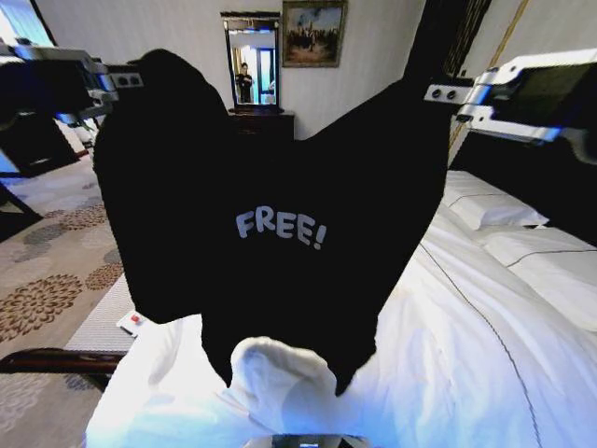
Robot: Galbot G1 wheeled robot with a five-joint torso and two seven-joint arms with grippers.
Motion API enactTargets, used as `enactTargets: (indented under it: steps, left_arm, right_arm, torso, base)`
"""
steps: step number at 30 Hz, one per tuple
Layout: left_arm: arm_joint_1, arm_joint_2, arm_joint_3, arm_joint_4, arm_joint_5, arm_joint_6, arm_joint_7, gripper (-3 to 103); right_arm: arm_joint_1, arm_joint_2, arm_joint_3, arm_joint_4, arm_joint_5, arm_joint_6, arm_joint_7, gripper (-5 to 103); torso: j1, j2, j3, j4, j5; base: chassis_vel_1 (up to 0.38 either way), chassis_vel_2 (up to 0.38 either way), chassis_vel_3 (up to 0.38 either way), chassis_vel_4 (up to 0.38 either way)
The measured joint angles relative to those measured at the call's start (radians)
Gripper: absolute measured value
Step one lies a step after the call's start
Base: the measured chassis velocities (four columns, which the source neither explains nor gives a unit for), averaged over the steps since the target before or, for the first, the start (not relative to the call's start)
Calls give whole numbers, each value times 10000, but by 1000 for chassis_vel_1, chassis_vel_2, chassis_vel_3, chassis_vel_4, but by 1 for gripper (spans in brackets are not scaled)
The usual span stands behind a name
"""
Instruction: Fold the clothes on the bed.
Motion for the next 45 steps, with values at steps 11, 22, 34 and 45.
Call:
enactTargets:
  steps: [11, 22, 34, 45]
  left_arm:
    - [1333, -684, 375, -593, 1107, -717, -180, 2]
    - [6509, -3996, 165, -246, 6326, -696, -520, 2]
    - [8860, -5838, 664, 885, 9337, -622, -51, 2]
    - [9260, -7331, 1741, 2609, 10760, -559, 299, 2]
  right_arm:
    - [-1231, 1589, -673, -11, -1281, 146, 1002, 1]
    - [-5224, 3960, -1681, -27, -5379, -553, 782, 1]
    - [-5305, 6012, -4596, -1394, -8629, -557, 107, 1]
    - [-5015, 7432, -6495, -3208, -10777, -386, -824, 1]
  torso:
    - [0, -1, 2, 3, 5]
    - [2, -3, 4, -1, 2]
    - [2, -3, 2, 4, 3]
    - [1, -1, 1, 0, 1]
  base:
    - [0, 0, 0, 0]
    - [0, 0, 0, 0]
    - [0, 0, 0, 0]
    - [0, 0, 0, 0]
